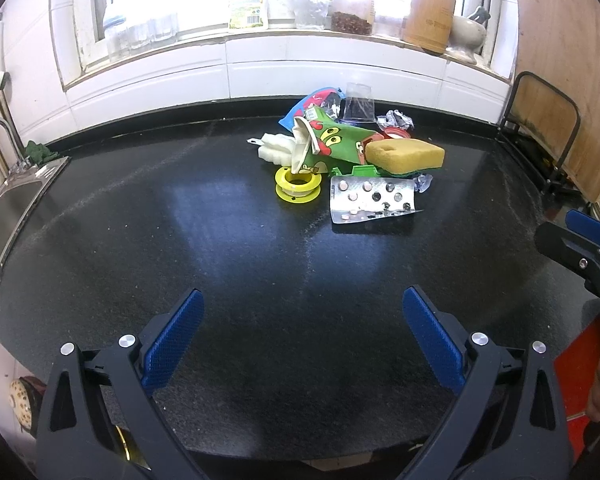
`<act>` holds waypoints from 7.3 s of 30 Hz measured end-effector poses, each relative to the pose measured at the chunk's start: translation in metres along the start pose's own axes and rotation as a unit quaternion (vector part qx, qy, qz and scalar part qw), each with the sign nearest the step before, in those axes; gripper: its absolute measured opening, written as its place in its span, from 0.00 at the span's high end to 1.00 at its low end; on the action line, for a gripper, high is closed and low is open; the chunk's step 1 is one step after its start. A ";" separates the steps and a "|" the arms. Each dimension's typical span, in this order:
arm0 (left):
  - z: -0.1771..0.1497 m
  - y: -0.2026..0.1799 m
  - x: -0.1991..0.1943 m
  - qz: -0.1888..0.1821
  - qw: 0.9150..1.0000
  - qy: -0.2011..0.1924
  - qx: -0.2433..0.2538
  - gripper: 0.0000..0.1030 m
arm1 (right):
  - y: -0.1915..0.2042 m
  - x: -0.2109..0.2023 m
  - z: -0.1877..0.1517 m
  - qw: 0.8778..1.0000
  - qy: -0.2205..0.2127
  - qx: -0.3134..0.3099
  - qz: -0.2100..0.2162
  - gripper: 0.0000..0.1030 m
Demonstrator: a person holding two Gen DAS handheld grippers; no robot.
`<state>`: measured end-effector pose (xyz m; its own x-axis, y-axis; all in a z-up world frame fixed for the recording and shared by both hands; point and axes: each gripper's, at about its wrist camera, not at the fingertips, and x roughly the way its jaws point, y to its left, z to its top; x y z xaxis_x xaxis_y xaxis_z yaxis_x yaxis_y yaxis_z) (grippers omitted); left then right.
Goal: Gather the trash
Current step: 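Grasp the green cartoon paper cup with the left tool while the right tool grasps the yellow sponge, then carry cup and sponge over the black bin and open both tools to drop them, then move both open tools back over the counter toward the trash pile, then grasp the yellow tape roll with the left tool while the right tool grasps the crumpled blue-white cloth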
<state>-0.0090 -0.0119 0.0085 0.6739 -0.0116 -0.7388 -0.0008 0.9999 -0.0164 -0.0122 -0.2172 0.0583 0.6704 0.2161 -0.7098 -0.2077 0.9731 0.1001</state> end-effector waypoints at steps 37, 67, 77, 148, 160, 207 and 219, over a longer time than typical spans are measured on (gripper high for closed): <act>0.147 0.008 0.180 -0.175 0.984 0.029 0.020 0.42 | -0.071 0.209 0.088 0.981 0.074 0.094 0.151 0.35; 0.067 0.017 0.006 -0.045 0.996 -0.067 0.029 0.62 | -0.024 0.053 0.040 0.996 -0.032 0.000 0.082 0.65; 0.011 0.135 -0.080 0.074 0.990 -0.108 -0.048 0.62 | 0.104 0.053 0.050 0.978 -0.027 -0.086 0.189 0.66; -0.027 0.120 -0.036 0.031 0.994 -0.021 -0.106 0.08 | 0.047 0.001 0.020 0.997 -0.043 -0.060 0.032 0.07; 0.028 0.036 0.012 0.015 1.000 -0.021 0.003 0.08 | -0.020 0.014 0.026 0.999 -0.038 -0.011 0.010 0.07; 0.020 0.030 0.062 -0.009 0.999 0.023 0.026 0.50 | -0.026 0.102 0.040 0.999 0.043 -0.030 -0.002 0.73; -0.014 0.023 0.020 -0.020 0.999 0.016 0.021 0.50 | -0.011 0.033 -0.010 0.999 0.024 -0.034 0.001 0.73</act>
<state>-0.0061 0.0104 -0.0156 0.6487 -0.0511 -0.7593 0.0569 0.9982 -0.0186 0.0046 -0.2211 0.0266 0.6358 0.2131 -0.7419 -0.2583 0.9644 0.0557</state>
